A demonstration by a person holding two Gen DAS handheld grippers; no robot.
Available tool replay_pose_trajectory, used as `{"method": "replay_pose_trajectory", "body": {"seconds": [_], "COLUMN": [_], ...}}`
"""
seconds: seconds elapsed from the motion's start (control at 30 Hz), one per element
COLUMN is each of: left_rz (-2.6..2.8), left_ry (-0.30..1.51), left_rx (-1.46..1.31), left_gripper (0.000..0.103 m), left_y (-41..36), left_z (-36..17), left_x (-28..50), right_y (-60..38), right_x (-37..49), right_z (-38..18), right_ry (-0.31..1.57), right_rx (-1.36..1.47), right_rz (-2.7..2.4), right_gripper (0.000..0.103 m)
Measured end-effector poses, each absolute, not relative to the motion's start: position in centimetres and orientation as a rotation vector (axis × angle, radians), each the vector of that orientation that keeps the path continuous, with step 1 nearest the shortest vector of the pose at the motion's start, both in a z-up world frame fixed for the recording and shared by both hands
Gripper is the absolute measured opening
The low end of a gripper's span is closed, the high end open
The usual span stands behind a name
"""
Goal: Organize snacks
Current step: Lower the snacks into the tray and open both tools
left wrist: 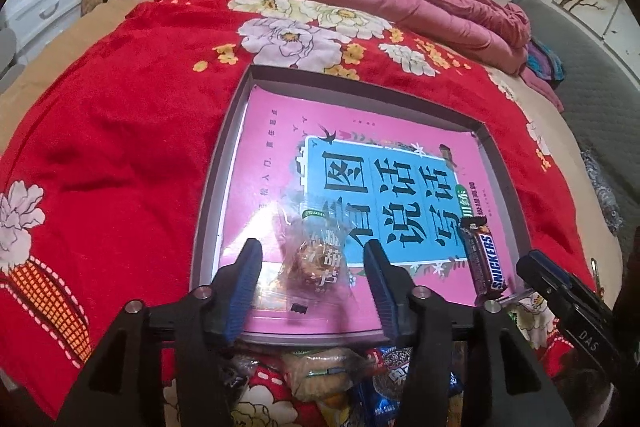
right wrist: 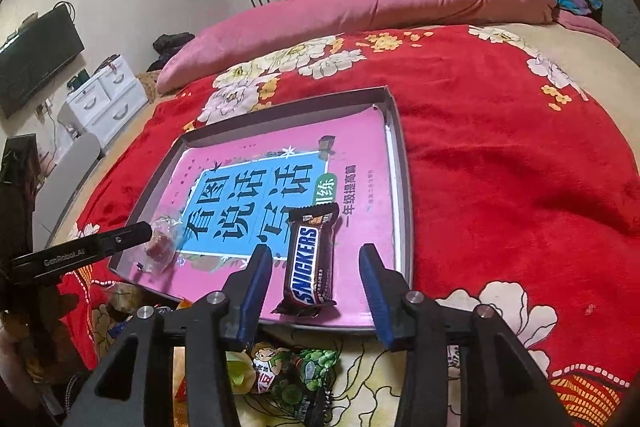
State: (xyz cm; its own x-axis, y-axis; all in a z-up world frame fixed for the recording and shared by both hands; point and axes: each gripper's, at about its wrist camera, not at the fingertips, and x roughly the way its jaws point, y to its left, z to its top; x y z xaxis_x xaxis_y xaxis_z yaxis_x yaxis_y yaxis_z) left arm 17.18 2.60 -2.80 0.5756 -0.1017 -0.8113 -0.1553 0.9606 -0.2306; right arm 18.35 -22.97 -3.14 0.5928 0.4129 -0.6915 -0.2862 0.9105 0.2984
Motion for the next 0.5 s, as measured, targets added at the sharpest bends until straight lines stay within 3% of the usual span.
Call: {"method": "replay_pose_trajectory", "body": {"seconds": [0.5], "left_rz": [0.036], "left_ry": [0.933], "left_rx": [-0.291], "left_gripper": [0.061], "left_y": [4.4], "left_z": [-1.4], "left_x": [14.7], "right_y": [-23.8], "right_x": [16.9], "right_z": [-0.4], "right_ry": [0.705], "right_rx": [0.169], "right_rz": [0.425], "right_gripper": [0.055]}}
